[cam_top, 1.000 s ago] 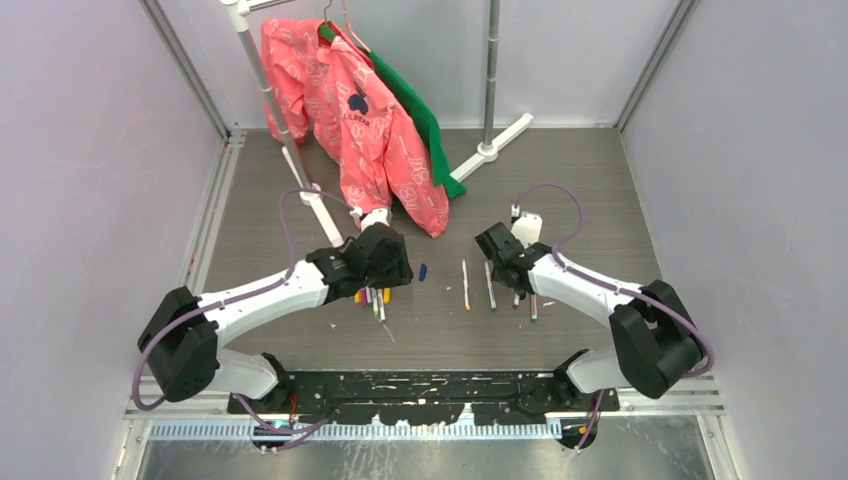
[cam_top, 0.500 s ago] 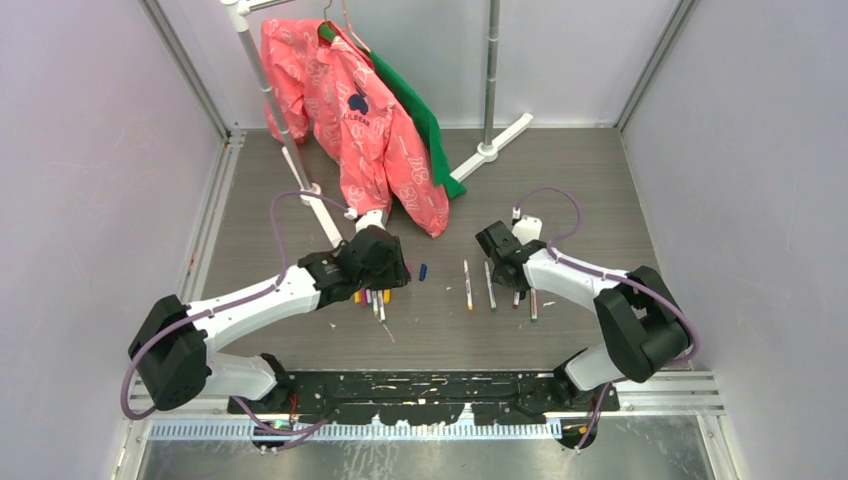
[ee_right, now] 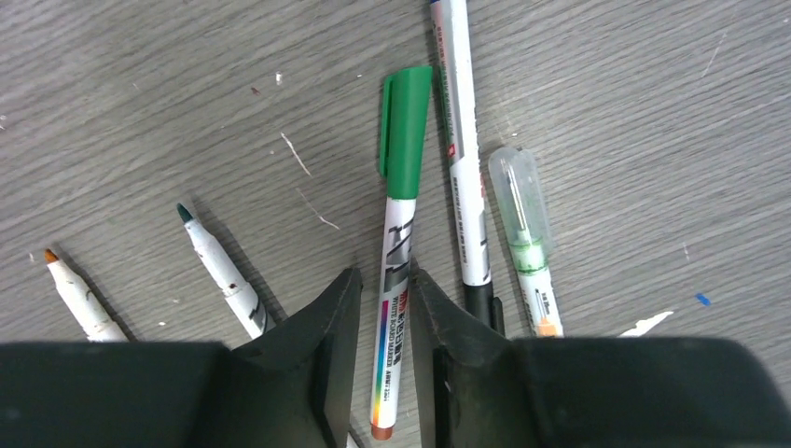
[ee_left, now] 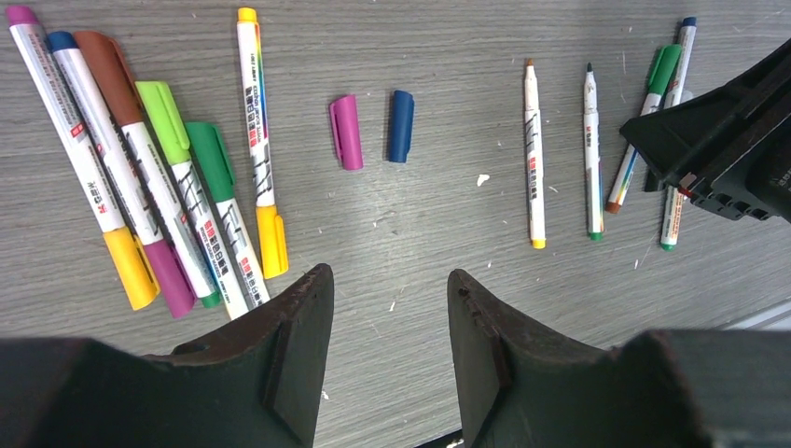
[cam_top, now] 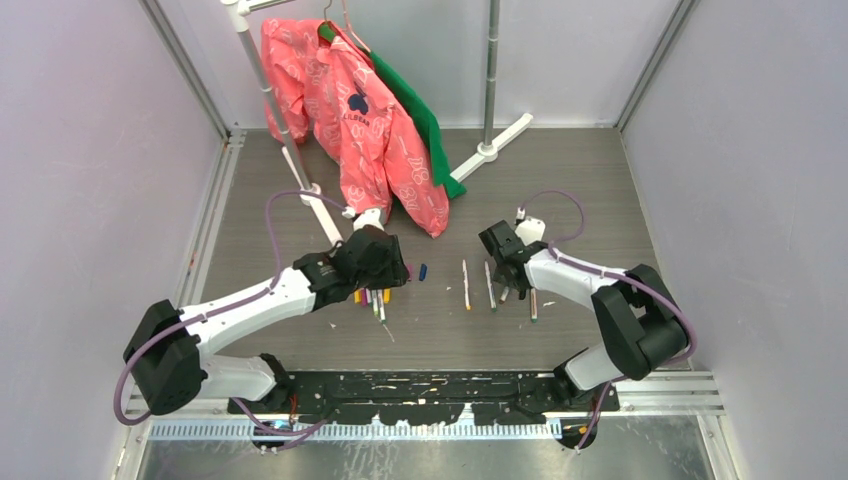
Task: Open the pen caps
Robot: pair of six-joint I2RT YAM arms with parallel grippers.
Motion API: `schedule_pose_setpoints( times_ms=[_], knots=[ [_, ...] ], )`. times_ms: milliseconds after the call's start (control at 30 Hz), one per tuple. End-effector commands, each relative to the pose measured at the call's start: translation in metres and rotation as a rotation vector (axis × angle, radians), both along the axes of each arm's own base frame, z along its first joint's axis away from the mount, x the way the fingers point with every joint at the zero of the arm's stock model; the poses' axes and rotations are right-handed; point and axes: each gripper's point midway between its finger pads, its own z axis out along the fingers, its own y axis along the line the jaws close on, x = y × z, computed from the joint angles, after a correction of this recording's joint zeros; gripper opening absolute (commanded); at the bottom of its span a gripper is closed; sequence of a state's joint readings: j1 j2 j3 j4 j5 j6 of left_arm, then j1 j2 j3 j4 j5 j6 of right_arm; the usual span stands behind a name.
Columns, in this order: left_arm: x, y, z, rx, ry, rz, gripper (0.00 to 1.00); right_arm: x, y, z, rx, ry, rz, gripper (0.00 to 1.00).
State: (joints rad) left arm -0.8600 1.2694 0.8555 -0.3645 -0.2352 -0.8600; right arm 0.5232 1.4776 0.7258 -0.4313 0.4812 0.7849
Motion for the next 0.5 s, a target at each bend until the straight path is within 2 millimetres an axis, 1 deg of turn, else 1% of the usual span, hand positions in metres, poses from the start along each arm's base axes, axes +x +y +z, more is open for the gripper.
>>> schedule_pose_setpoints(
  times_ms=[0,33,133,233,267,333,400,467],
  knots=[
    [0.002,0.002,0.007,-0.012,-0.032,0.011,0.49,-0.014,0.005,-0.021,0.064,0.045,-0.033,0.29],
    [0.002,0.003,0.007,-0.012,-0.032,0.012,0.49,-0.016,0.005,-0.024,0.072,0.052,-0.038,0.27],
    [0.001,0.004,0.007,-0.016,-0.031,0.014,0.51,-0.021,0.008,-0.03,0.097,0.064,-0.043,0.15],
    [0.0,0.004,0.008,-0.018,-0.028,0.008,0.53,-0.022,0.01,-0.029,0.105,0.055,-0.039,0.03],
    [-0.001,0.004,0.009,-0.017,-0.027,0.009,0.53,-0.022,0.01,-0.029,0.103,0.051,-0.037,0.01],
    [-0.001,0.004,0.01,-0.02,-0.029,0.009,0.55,-0.021,0.012,-0.026,0.096,0.038,-0.021,0.01],
    [-0.001,0.005,0.012,-0.028,-0.031,0.011,0.57,-0.019,0.019,-0.016,0.072,0.009,0.021,0.01],
    [-0.002,0.002,0.013,-0.04,-0.031,0.008,0.59,-0.017,0.027,-0.001,0.039,-0.03,0.073,0.01]
  ],
)
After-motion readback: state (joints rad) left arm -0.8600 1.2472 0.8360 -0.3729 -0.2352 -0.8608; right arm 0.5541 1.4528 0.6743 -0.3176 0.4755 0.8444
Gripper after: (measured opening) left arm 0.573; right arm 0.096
